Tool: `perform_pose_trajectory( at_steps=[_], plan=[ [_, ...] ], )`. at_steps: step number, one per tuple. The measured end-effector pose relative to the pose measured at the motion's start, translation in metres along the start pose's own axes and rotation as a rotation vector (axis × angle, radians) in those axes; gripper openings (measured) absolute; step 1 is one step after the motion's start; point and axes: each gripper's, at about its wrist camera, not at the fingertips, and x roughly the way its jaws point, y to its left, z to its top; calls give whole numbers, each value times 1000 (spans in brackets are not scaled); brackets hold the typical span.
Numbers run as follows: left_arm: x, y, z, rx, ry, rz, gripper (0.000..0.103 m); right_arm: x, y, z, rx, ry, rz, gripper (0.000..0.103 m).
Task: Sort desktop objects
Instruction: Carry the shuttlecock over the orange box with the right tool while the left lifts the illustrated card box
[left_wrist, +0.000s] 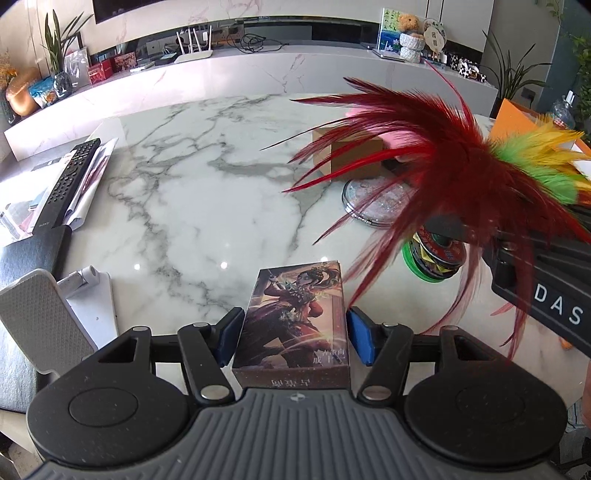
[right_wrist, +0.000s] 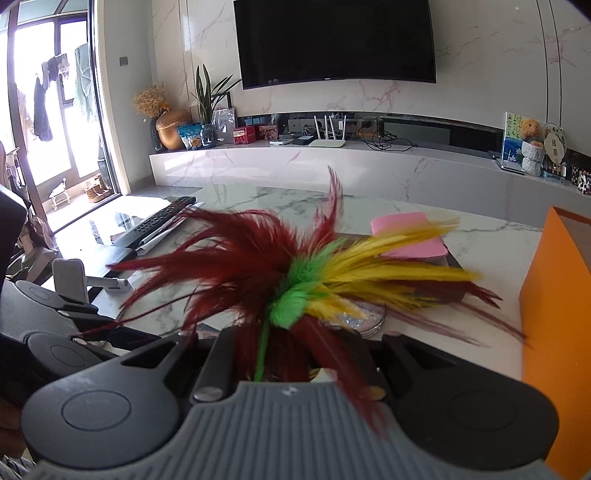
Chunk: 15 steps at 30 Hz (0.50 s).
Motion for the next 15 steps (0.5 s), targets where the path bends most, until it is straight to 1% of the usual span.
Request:
perform_pose_trajectory(
  at_steps=[3,8,15],
  plan=[
    [-8,-7,2,-15,-7,0,70,-16,-5,4,5,-15,0,14],
    [-27,-24,10,-13,-55,-11,70,-47,-19,15,33,-45,16,14],
    [-48,-55,34,-47,-86,-55,70,-104,-56,39,82,-125,19,14]
  ],
)
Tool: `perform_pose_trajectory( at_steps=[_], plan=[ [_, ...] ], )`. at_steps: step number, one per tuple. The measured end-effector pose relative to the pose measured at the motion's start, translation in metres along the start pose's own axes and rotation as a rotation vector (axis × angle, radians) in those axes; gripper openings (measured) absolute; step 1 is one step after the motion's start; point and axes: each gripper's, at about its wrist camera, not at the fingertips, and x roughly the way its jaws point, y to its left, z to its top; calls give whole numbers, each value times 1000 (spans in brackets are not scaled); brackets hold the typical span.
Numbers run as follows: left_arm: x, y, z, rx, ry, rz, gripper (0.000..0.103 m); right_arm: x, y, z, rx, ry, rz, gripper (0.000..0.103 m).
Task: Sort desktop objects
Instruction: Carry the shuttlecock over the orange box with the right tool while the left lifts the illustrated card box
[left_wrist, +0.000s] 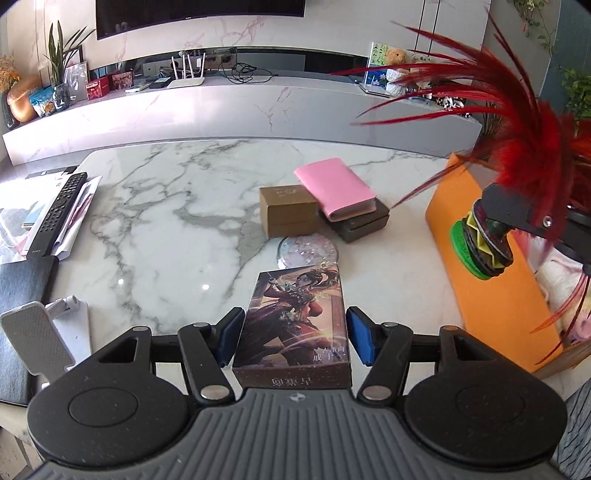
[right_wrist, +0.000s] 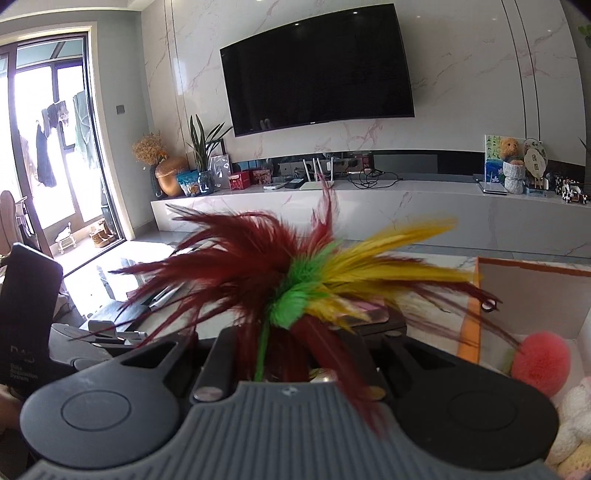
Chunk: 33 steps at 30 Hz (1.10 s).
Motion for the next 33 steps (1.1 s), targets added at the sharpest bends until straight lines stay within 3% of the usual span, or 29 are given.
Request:
perform_pose_trajectory(
  at_steps=[7,14,19,26,33],
  plan=[
    [-3,-54,33,13,-26,-69,70,-52,-65,31,111,-83,-32,14],
    [3,-106,60,47,-38,-139,70,-91,-145,50,155,-114,-139,14],
    [12,-135,72,65,-45,-191,70,-92,-195,40,198,-44,-179,14],
    [29,-166,82,94,-15,-227,70,-76,-220,19,161,30,-254,14],
    [43,-185,73,127,29,-251,70,-47,-240,3,182,169,-307,14]
  ],
)
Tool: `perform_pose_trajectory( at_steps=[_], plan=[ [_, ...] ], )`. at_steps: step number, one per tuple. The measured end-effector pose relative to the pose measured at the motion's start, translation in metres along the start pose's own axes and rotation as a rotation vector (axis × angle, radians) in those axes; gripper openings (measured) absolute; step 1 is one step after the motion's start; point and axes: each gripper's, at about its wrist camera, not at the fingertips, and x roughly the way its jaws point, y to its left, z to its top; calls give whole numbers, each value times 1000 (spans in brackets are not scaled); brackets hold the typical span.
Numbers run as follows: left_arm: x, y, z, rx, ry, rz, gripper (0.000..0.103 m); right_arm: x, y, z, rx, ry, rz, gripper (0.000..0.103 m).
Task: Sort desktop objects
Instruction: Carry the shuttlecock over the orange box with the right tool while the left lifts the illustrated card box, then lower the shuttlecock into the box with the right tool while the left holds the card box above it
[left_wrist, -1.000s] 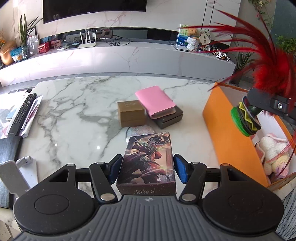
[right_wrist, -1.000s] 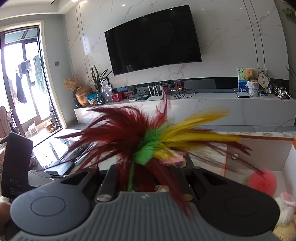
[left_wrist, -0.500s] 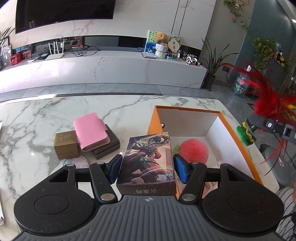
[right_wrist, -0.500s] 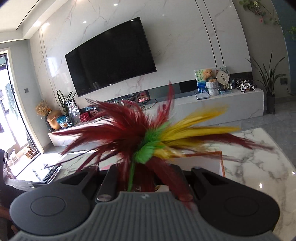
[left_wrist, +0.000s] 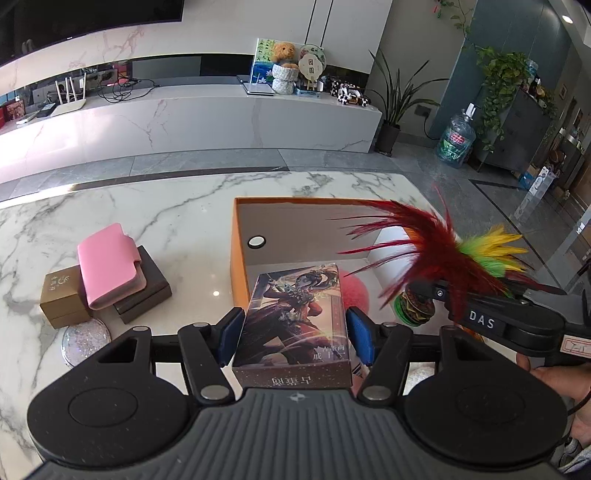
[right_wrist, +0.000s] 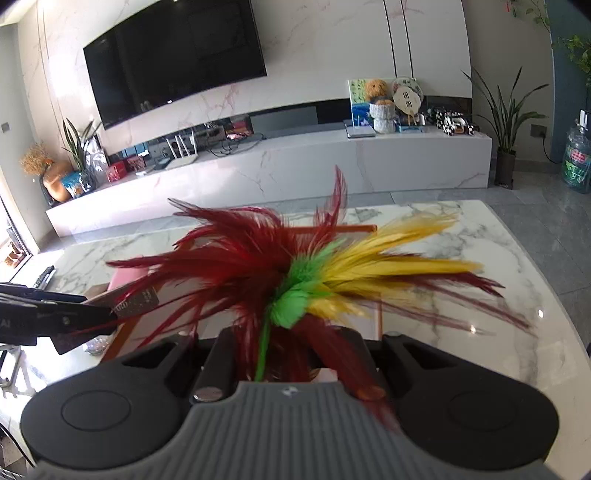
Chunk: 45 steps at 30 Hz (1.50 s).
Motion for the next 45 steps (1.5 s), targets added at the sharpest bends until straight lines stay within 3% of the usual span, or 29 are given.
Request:
perform_pose_trajectory(
  at_steps=[9,22,26,35,37,40,43,45],
  plan=[
    [7,-4,-6,11,26,-9,70,42,2,-4,-72,116,-71,14],
    [5,-3,-7,-2,23,-25,70,60,18,-5,-291,183,-153,15],
    [3,-3,-6,-3,25,-23,70,61,20,-6,-341,201,-151,18],
    [-6,3,-6,-17,14,-21,70,56,20,-7,-315,222,-119,22],
    [-6,4,-5,-14,13,-19,70,50,17,-4,-282,220,-102,37],
    [-7,4,-7,-4,15,-22,70,41,9,6,-230,221,-38,50],
    [-7,4,-9,-5,14,-27,70,42,-7,31,-122,282,59,69],
    [-8,6,-10,-11,15,-34,70,51,-16,50,-62,344,118,72]
  ],
)
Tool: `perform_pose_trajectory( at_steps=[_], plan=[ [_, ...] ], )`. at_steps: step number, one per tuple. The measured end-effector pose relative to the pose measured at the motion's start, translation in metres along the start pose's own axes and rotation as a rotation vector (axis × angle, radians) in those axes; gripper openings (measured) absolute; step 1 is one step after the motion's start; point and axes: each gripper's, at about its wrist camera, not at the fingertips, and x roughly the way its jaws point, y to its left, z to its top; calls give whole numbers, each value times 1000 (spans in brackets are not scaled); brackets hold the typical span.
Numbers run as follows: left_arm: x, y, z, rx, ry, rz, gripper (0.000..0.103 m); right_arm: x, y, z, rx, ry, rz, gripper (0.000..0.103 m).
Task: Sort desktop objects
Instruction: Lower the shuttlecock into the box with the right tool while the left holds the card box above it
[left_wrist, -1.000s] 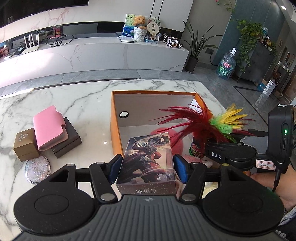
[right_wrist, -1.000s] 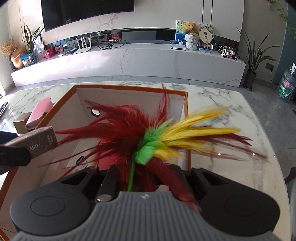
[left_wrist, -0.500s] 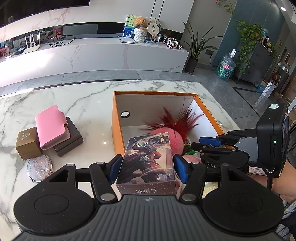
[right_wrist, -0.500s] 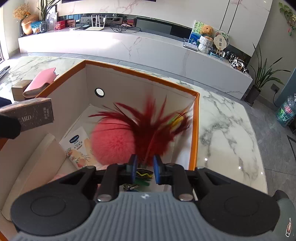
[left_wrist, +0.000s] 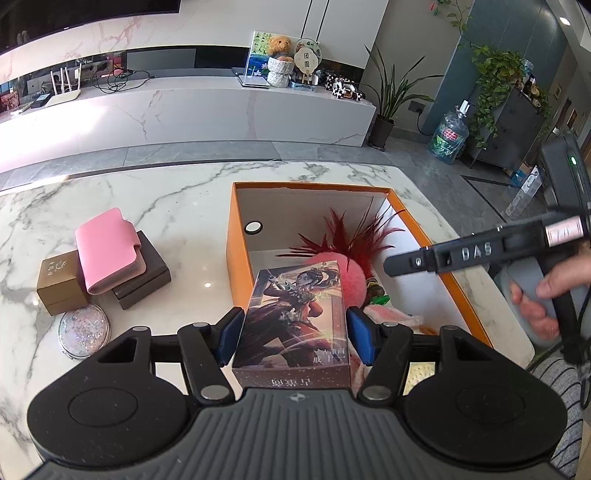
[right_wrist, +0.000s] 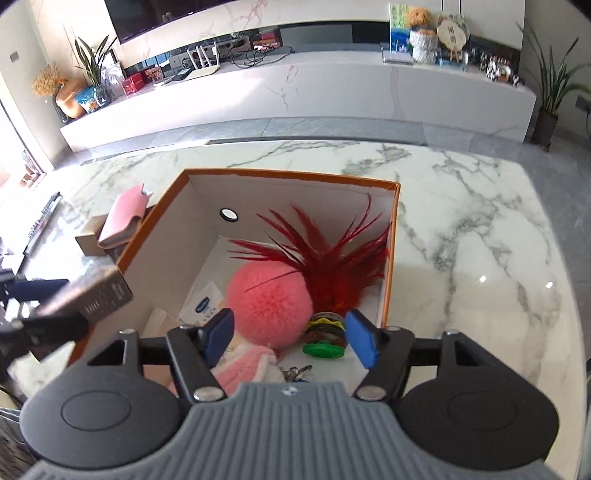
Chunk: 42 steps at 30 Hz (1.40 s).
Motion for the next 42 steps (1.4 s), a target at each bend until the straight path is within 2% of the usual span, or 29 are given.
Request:
perform_pose_trajectory(
  at_steps=[2,4,8,9,10,16,21,24,26,29,31,38,42],
  plan=[
    [0,1,0,-8,-1,-6,70,9,-10,24,60,80,85,75],
    [0,2,-1,-12,-1,-8,70,24,-14,41,102,151,99,75],
    [-1,2,-2,-14,-1,-13,70,60,-12,65,130,238,-27,72],
    [-1,2,-2,-14,0,-17,70,69,-12,69,137,252,-66,66],
    [0,2,-2,-14,3,-19,70,74,-11,74,141,260,-89,65],
    [7,-4,4,3,18,-27,70,91,4,83,133,346,-173,65],
    [14,-18,-4,31,48,-53,70,104,12,83,134,371,-244,66],
    [26,-23,-11,45,91,-17,70,115,23,80,53,396,-331,65],
    [31,-25,-16,50,118,-22,70,120,28,78,29,400,-386,65],
    [34,-37,-22,122,129,14,70,129,35,77,41,407,-451,72],
    [34,-41,-24,126,137,24,70,135,37,78,59,425,-461,76],
    [25,-50,-40,152,160,21,70,139,34,85,88,470,-454,75],
    [27,-59,-54,231,176,34,69,139,35,85,86,467,-458,76]
  ],
)
